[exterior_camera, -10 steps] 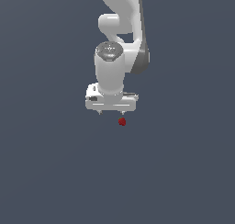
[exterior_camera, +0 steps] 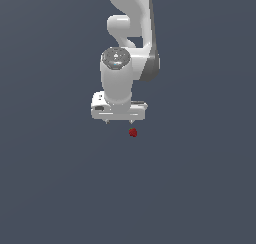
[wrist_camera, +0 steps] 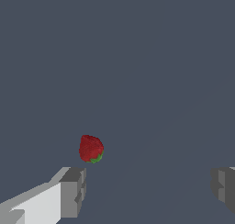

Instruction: Pick up the object and move it to a goal position.

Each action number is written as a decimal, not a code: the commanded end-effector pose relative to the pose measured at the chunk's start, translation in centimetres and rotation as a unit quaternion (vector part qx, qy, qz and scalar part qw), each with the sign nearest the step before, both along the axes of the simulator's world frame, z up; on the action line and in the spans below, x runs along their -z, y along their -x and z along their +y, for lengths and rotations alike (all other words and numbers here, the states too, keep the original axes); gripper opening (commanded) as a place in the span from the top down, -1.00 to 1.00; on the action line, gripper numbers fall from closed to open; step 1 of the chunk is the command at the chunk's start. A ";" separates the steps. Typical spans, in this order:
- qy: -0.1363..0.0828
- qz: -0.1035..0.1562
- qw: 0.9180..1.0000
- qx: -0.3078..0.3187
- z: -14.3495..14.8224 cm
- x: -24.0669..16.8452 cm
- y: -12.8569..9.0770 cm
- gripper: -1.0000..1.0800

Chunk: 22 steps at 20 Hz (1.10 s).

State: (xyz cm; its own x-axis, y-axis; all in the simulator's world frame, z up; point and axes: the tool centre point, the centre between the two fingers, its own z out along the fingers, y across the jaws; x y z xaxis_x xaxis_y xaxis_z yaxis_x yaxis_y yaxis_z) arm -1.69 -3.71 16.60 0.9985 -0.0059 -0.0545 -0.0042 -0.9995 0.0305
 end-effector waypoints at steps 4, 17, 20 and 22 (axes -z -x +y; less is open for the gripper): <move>0.000 0.003 1.000 -0.002 -0.2 0.1 0.2 -0.92; -0.006 -0.010 1.000 0.003 2.6 4.2 1.4 -0.92; -0.009 -0.016 1.000 0.006 3.7 5.9 2.1 -0.92; -0.010 -0.019 1.000 0.007 4.4 6.8 2.5 -0.92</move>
